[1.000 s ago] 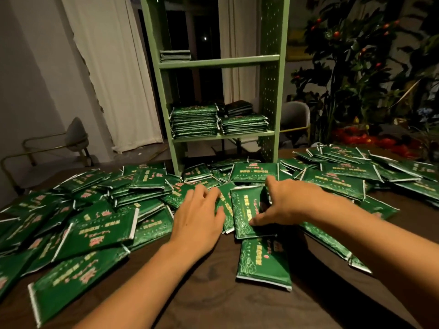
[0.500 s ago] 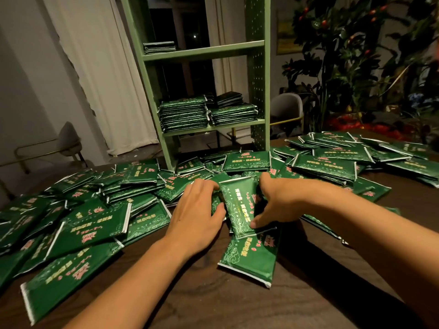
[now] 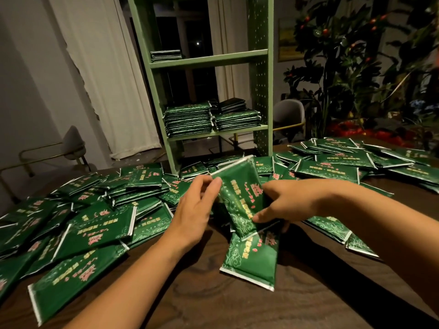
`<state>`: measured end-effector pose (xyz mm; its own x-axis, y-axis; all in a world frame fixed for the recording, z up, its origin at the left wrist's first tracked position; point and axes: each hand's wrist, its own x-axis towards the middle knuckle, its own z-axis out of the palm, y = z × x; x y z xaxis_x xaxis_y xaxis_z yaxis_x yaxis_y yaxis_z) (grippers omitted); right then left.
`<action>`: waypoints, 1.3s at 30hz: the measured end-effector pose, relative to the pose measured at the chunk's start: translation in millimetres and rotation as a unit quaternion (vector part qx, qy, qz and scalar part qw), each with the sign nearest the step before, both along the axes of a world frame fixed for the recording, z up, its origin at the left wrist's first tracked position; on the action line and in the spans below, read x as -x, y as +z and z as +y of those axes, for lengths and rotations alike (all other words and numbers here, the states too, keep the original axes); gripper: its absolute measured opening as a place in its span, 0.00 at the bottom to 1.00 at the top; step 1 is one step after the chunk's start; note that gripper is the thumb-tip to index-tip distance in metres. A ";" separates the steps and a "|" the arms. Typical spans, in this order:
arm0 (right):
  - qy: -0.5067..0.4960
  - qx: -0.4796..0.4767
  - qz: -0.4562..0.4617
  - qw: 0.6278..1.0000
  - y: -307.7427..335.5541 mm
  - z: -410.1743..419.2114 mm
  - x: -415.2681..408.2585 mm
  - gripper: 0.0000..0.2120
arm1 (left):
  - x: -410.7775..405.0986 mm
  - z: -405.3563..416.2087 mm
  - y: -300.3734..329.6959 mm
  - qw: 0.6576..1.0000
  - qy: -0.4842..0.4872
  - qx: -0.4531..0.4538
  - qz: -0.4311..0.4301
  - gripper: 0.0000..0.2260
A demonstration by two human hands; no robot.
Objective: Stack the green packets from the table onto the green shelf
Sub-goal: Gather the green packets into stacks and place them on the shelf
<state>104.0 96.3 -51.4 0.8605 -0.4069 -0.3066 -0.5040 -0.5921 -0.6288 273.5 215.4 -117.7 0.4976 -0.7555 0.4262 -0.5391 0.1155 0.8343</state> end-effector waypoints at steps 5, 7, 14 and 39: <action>-0.022 -0.058 -0.180 0.982 -1.9 1.5 -27.3 0.13 | 6.0 0.4 7.4 0.980 -0.034 0.016 0.196 0.13; -0.096 -0.051 -0.279 0.954 -7.1 3.0 -39.8 0.18 | 3.6 -1.0 6.7 0.973 -0.017 0.024 0.229 0.11; -0.090 -0.096 -0.321 0.938 -38.9 5.7 -69.7 0.14 | -19.1 -3.6 10.0 0.932 0.069 0.116 0.336 0.16; -0.049 -0.077 -0.437 0.895 -50.7 -5.5 -52.2 0.10 | -22.2 4.4 3.9 0.968 0.003 0.002 0.249 0.34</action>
